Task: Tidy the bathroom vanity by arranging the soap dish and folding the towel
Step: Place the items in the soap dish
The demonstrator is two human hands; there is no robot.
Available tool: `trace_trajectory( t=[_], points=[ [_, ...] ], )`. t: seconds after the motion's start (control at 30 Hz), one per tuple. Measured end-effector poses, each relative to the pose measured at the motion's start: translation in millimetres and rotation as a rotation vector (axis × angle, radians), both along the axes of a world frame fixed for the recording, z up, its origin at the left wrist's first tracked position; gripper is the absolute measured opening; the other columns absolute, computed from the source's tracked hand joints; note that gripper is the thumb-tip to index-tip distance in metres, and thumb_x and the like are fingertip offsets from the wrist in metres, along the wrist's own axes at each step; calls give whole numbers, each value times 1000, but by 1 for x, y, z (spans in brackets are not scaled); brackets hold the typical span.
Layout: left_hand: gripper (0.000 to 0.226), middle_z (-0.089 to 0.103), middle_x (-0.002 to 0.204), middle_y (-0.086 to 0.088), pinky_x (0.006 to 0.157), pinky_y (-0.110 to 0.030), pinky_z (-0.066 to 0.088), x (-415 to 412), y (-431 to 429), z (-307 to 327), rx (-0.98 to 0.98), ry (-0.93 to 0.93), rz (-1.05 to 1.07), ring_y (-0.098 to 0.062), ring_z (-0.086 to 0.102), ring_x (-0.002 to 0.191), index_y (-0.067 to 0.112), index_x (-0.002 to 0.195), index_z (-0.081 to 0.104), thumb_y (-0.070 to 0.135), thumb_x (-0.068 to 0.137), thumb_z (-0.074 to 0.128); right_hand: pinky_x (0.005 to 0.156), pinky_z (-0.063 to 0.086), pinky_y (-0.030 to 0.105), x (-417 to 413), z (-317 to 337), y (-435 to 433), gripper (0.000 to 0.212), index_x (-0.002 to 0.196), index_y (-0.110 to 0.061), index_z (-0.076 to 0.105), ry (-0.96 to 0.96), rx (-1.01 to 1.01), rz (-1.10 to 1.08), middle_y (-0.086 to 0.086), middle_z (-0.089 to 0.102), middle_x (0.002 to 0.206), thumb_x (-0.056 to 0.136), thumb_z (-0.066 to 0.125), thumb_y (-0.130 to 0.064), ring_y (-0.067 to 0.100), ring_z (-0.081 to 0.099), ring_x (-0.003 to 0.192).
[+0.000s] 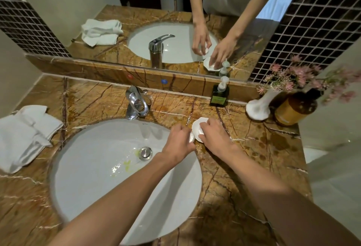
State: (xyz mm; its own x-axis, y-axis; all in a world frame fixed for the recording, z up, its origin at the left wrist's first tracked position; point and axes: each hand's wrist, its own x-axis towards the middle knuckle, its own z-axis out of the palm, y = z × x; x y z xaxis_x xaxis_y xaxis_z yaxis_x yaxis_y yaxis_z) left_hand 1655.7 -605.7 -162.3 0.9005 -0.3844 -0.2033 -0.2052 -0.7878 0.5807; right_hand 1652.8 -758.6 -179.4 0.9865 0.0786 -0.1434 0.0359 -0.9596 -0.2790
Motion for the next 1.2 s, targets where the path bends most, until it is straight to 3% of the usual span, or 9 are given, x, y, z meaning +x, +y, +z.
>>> trace_trajectory(
  t=[0.13,0.17,0.27,0.33,0.43,0.57,0.9,1.07,1.2],
  points=[
    [15,46,95,-7,76,-28,29,7,-11,-2,-8,-23,3,-27,43,100,11,83,54,18,75,64,101,38,35,-4,2,-7,35,128,-11,57,-31,242,-101,10,52,127,94,57,-20,24,46,120],
    [16,47,96,-7,77,-28,30,9,-15,-4,-11,-32,-4,-27,44,102,11,89,57,20,77,64,101,38,34,-4,4,-10,33,127,-11,58,-57,300,-154,8,54,126,95,55,-19,22,47,119],
    [50,54,116,-12,93,-33,37,18,-29,-3,-32,-49,-3,-27,45,113,9,125,54,24,79,66,95,43,35,-2,9,-18,28,120,-10,64,-72,403,-279,7,63,118,95,53,-16,21,54,110],
    [57,54,124,-14,99,-37,39,24,-40,-2,-23,-65,-7,-29,45,118,9,130,51,24,77,67,84,45,33,-1,9,-22,25,110,-7,69,-38,438,-313,8,67,105,93,53,-16,23,58,101],
    [57,54,125,-14,99,-35,37,27,-53,-4,15,-79,-50,-29,44,119,11,130,50,22,77,67,74,40,29,-1,4,-26,22,104,-7,69,-1,425,-387,11,66,98,91,55,-19,26,59,95],
    [53,53,125,-13,97,-35,38,27,-57,-13,48,-92,-113,-29,44,117,11,129,49,22,79,65,86,46,33,-3,-4,-28,29,117,-12,67,43,390,-429,11,65,116,93,56,-23,25,59,105],
    [32,55,112,-11,86,-31,39,21,-44,-25,11,-175,-131,-27,48,106,6,108,55,9,80,68,89,48,35,-9,-13,-26,29,116,-10,68,39,393,-452,9,67,117,94,57,-24,25,59,106],
    [32,61,109,-15,83,-41,46,23,-50,-22,46,-168,-100,-31,54,101,3,109,56,4,78,66,79,44,33,-9,-15,-22,26,101,-6,71,40,376,-475,13,69,107,94,57,-27,28,60,100],
    [19,60,99,-13,73,-36,43,24,-54,-20,81,-154,-98,-30,53,93,8,91,54,3,75,64,88,50,35,-8,-13,-23,28,112,-10,70,60,422,-517,8,68,118,93,59,-27,25,62,106]
  ],
)
